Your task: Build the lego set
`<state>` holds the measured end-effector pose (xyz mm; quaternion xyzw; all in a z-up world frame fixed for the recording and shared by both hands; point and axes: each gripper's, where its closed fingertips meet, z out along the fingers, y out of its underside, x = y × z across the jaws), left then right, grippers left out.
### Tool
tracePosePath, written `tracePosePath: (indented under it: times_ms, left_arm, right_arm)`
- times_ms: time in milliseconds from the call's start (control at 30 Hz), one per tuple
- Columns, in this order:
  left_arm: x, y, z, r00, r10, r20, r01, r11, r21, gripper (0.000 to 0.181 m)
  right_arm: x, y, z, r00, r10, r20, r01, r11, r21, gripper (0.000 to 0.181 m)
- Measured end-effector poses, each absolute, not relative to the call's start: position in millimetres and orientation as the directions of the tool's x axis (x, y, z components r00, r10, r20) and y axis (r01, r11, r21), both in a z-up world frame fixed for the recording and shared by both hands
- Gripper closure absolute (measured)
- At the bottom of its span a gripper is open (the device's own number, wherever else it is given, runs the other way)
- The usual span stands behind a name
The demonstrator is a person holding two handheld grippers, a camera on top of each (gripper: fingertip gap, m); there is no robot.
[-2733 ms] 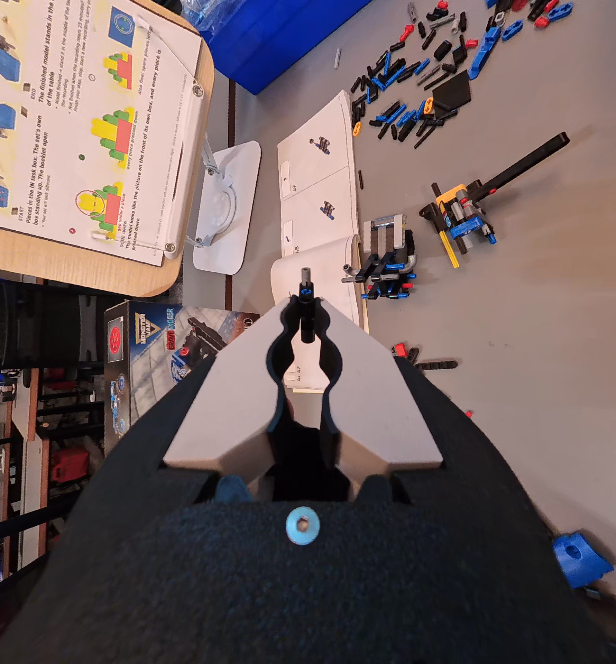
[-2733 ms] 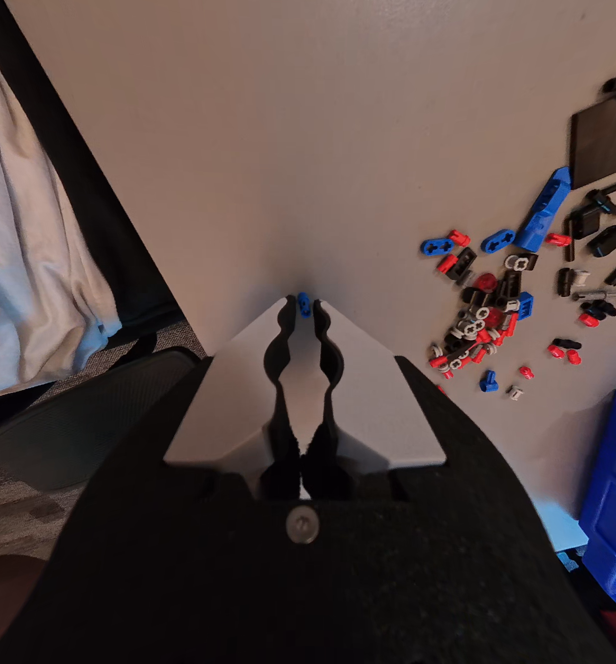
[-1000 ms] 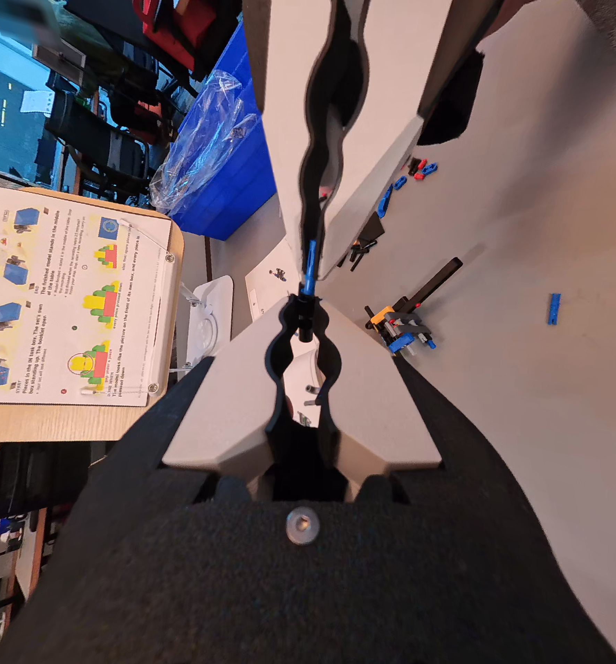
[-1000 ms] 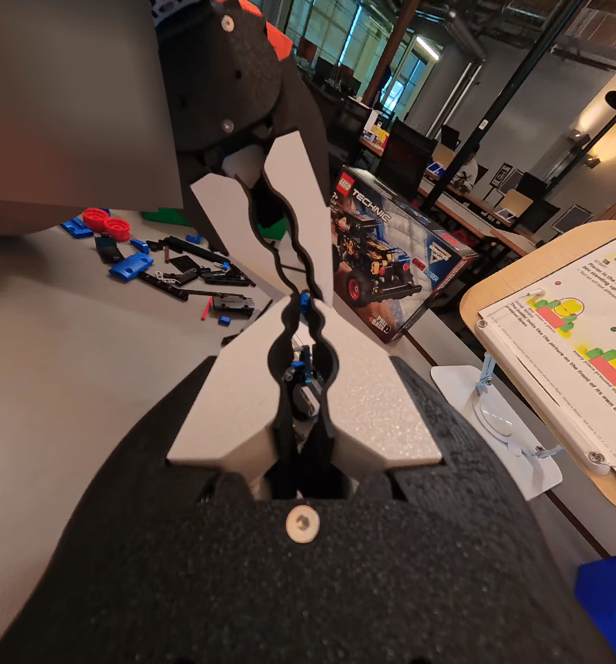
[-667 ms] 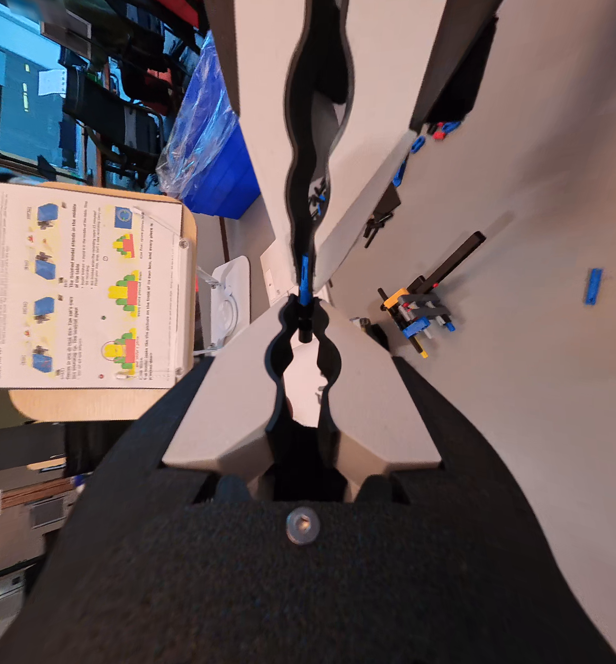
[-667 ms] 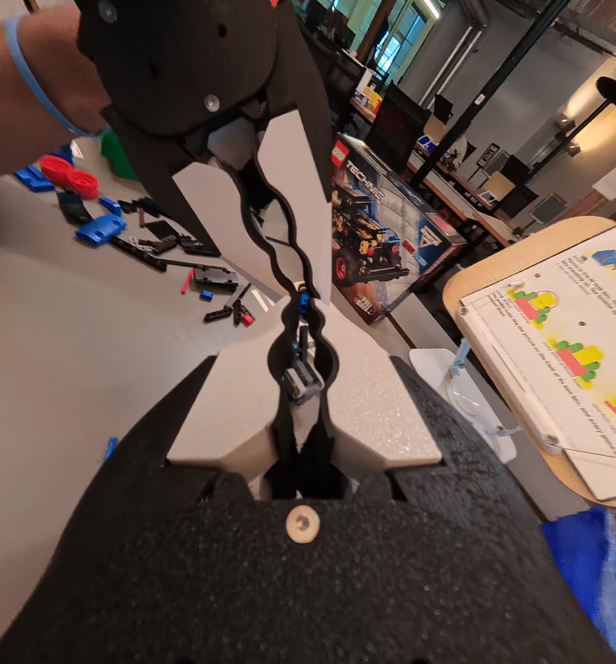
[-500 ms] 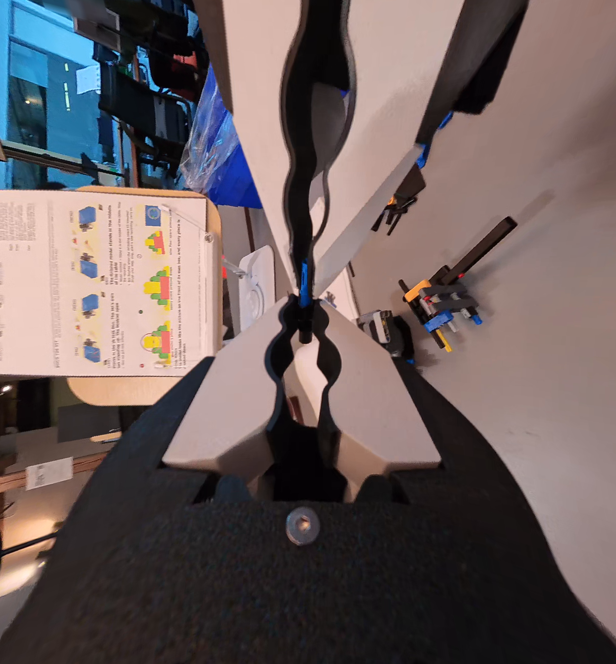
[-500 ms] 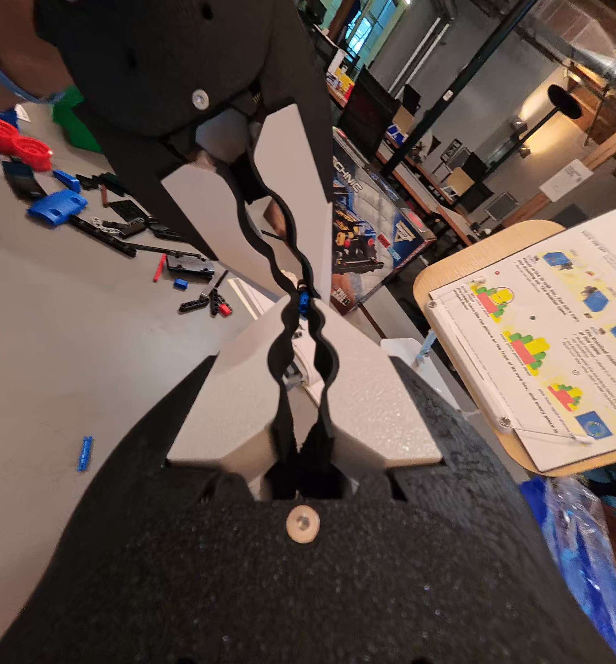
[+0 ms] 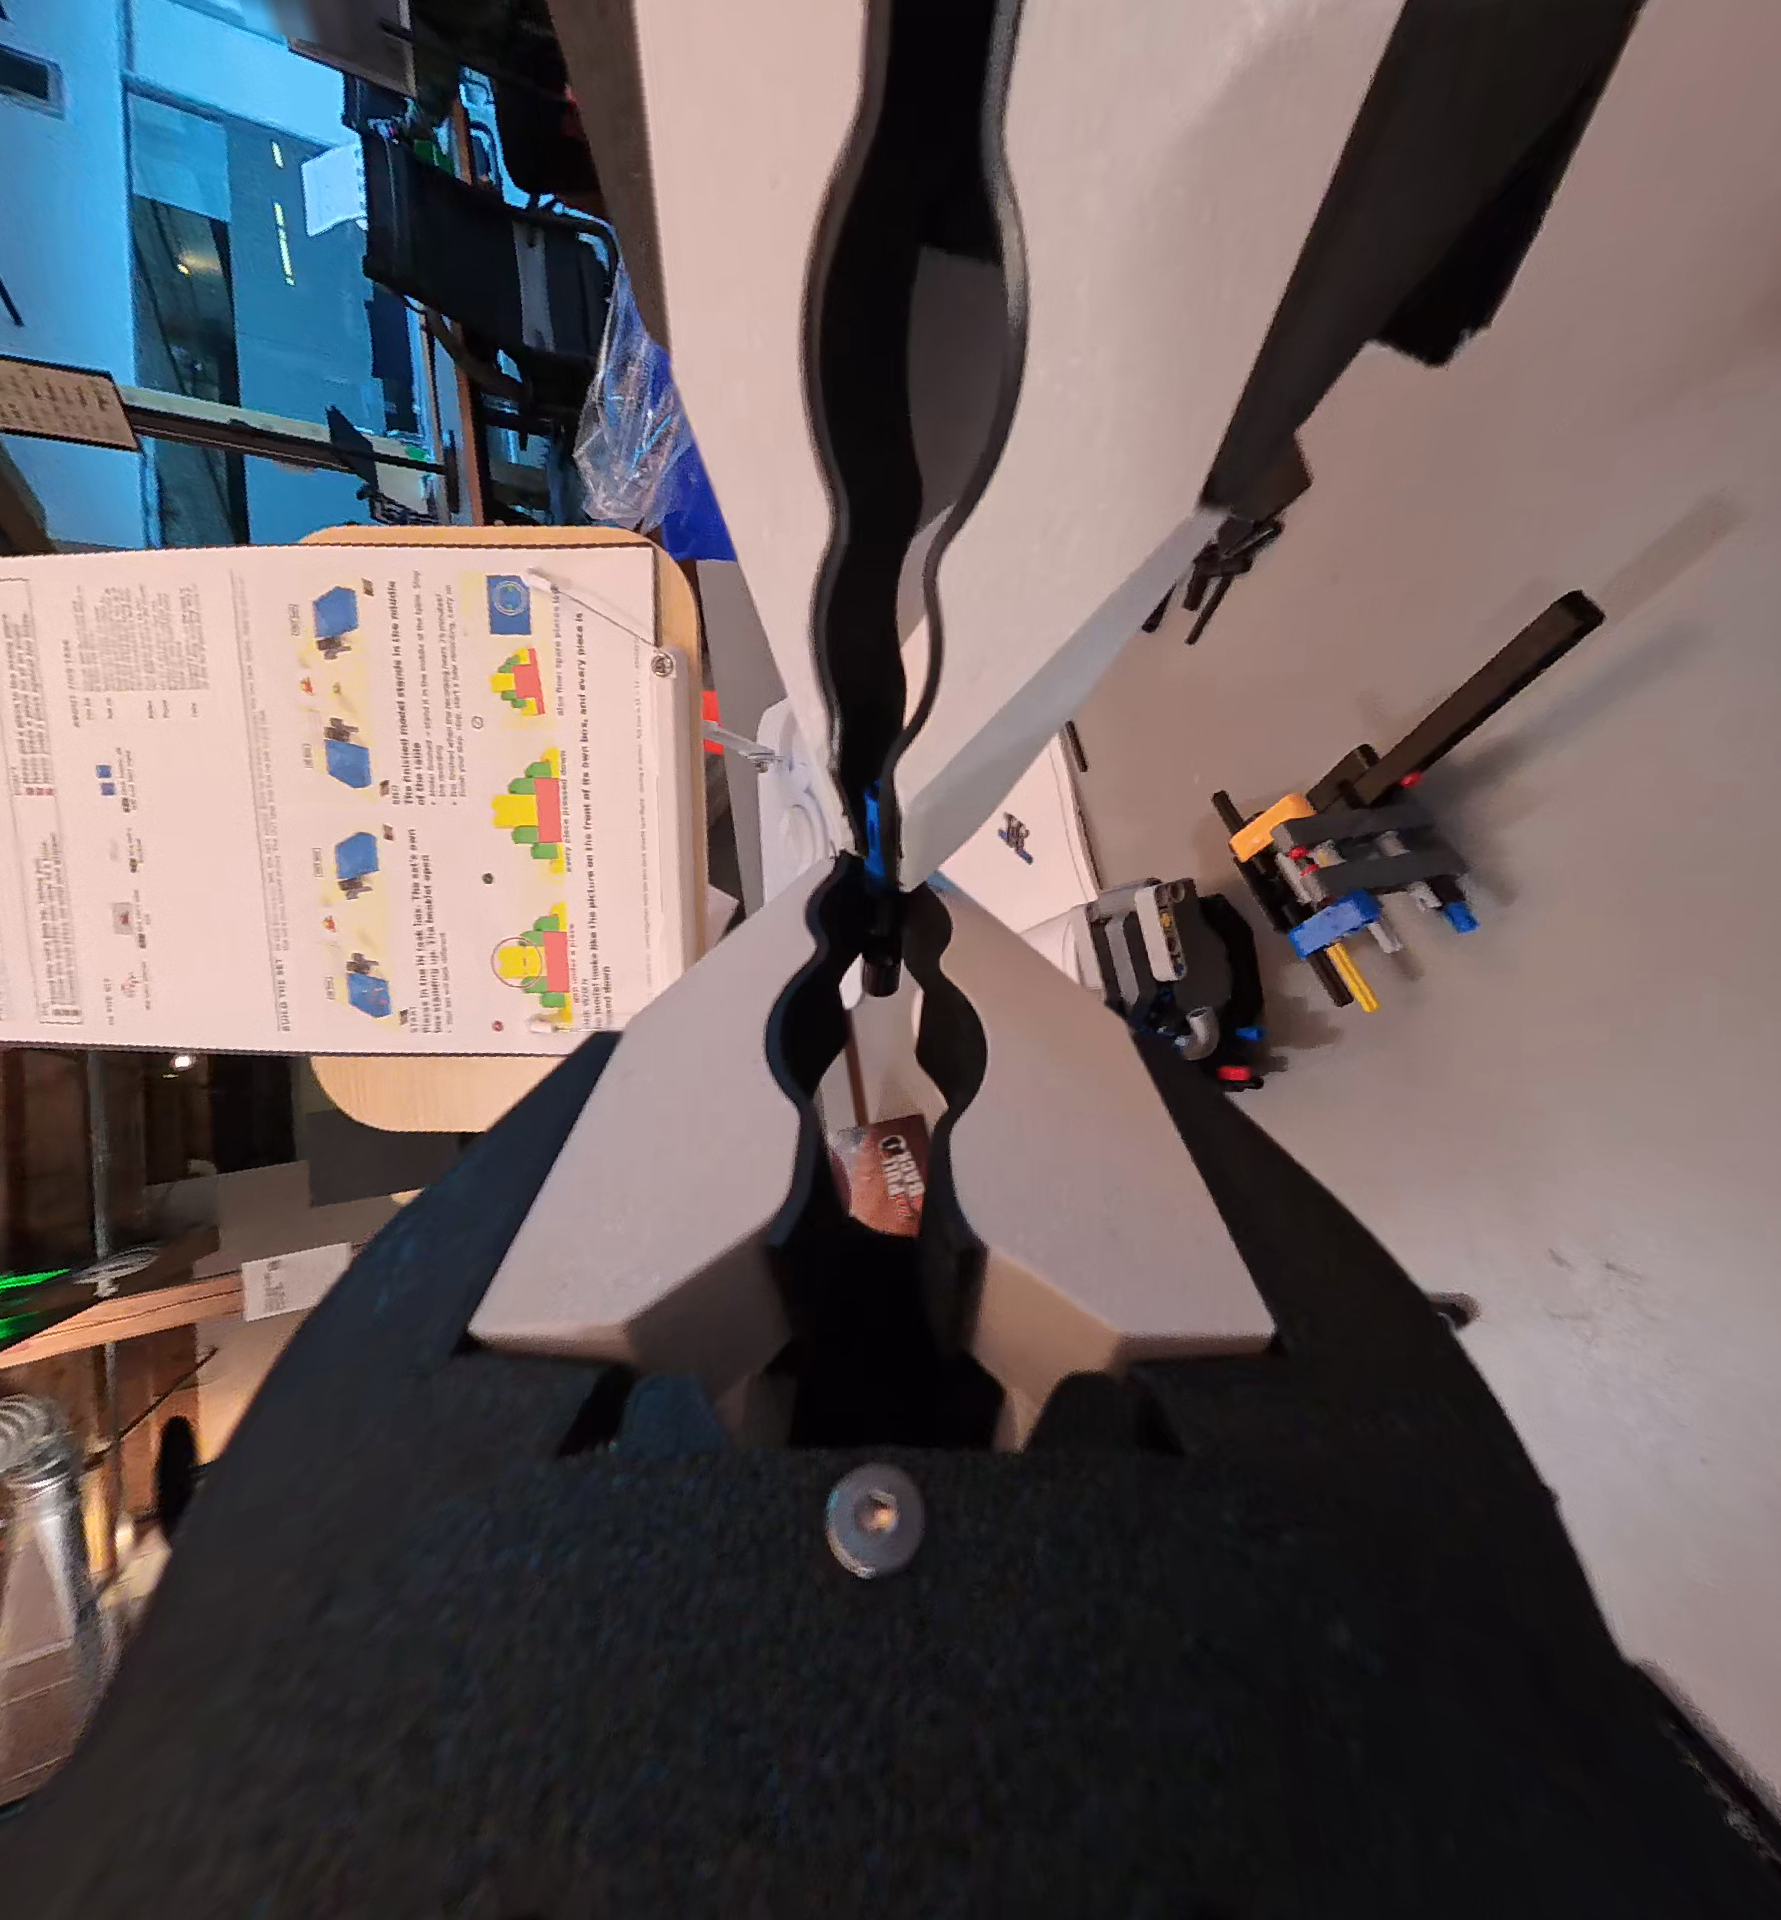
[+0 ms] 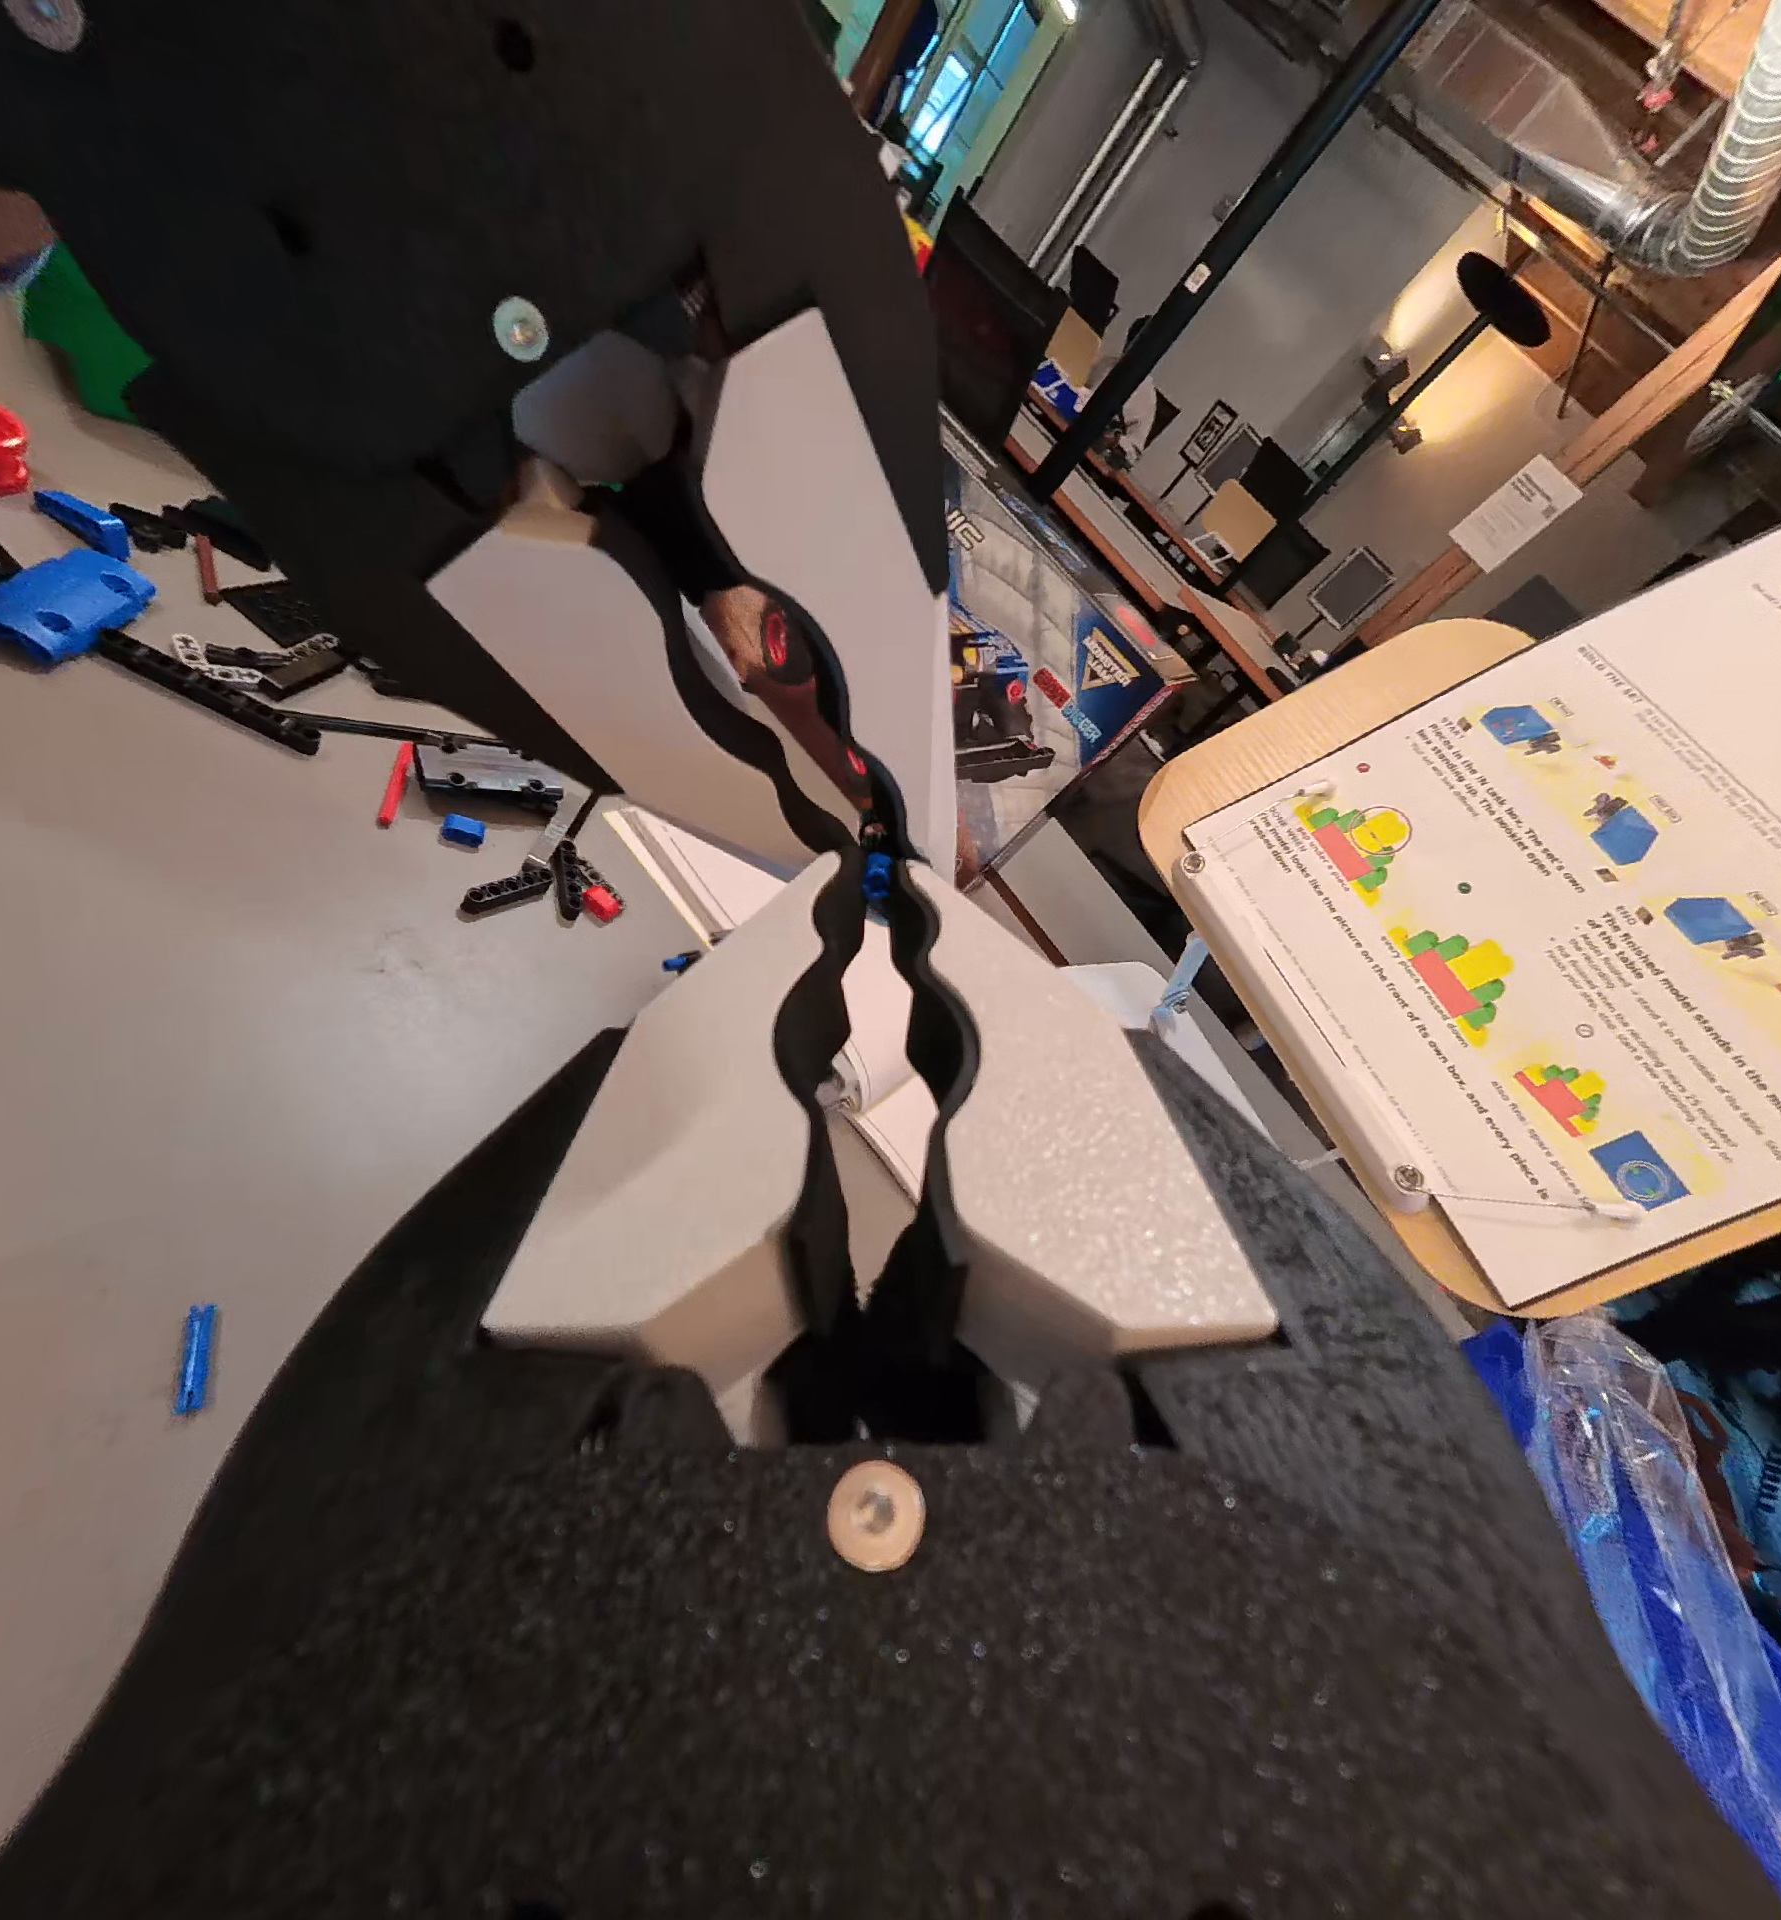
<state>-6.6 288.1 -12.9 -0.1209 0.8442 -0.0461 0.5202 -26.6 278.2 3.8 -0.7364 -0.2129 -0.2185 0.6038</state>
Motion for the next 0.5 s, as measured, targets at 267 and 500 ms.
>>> tracePosePath:
  times_ms: [267, 500]
  left_arm:
    - [-5, 292, -16, -0.417, -0.213, -0.884, -0.182, 0.972, -0.149, 0.176]
    - [-7, 282, -10, -0.433, -0.29, -0.853, -0.127, 0.957, -0.261, 0.176]
  right_arm:
    - [-25, 282, 1, 0.803, 0.011, 0.595, 0.585, -0.203, -0.785, 0.177]
    - [-28, 277, 8, 0.835, 0.037, 0.548, 0.547, -0.147, -0.824, 0.178]
